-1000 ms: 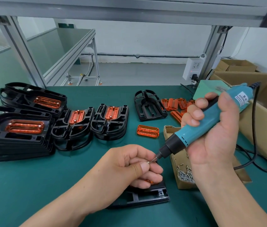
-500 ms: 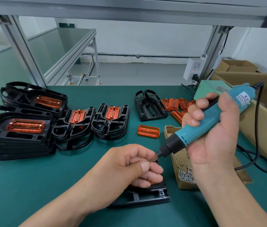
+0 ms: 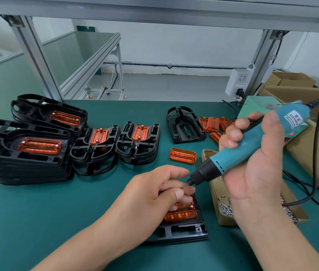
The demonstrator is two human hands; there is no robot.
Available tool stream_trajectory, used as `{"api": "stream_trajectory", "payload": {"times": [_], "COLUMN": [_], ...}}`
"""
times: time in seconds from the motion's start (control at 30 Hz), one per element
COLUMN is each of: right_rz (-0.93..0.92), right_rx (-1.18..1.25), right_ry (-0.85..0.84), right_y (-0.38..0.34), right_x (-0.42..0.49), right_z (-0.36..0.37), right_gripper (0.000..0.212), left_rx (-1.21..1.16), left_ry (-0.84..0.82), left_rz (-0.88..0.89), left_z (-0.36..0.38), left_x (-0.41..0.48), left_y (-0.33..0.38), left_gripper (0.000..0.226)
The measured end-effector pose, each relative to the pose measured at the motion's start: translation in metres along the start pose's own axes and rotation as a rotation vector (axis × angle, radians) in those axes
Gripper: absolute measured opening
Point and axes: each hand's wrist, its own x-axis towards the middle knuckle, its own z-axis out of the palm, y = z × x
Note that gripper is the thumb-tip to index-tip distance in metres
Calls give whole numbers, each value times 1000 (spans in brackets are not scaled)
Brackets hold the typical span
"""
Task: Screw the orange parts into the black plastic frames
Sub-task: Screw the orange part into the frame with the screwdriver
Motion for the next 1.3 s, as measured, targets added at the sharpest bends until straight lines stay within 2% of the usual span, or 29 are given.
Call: {"api": "stream_trajectory", "payload": {"times": [0.1, 0.2, 0.27, 0.33, 0.4, 0.5, 0.9, 1.03, 1.17, 1.3], "right_rz": [15, 18, 24, 33, 42, 48, 61, 68, 62, 111], "right_rx": [0, -31, -68, -103, -137, -172, -245, -255, -287, -347], "right_ry": [-4, -20, -53, -92, -132, -170, -271, -454, -676, -805], "right_y": [2, 3, 5, 9, 14, 21, 26, 25, 29, 36], "right_x": [-2, -1, -2, -4, -6, -11, -17, -16, -17, -19], "right_z": [-1, -1, 0, 2, 4, 8, 13, 20, 36, 44], "right_gripper": [18, 18, 18, 18, 17, 18, 15, 36, 27, 20], "left_rx": [209, 514, 659, 731, 751, 742, 751, 761, 728, 703], "left_ry": [83, 217, 168, 40, -65, -132, -118, -110, -107, -91], "left_rz": [65, 115, 73, -8, -61, -89, -63, -57, -72, -61], "left_z": [-12, -37, -51, -58, -58, -58, -55, -54, -52, -50], "left_x": [0, 5, 6, 4, 2, 0, 4, 4, 4, 2], "left_y": [3, 8, 8, 5, 4, 3, -1, -1, 2, 6], "left_gripper": [38, 23, 19, 21, 28, 41, 48, 48, 50, 35]}}
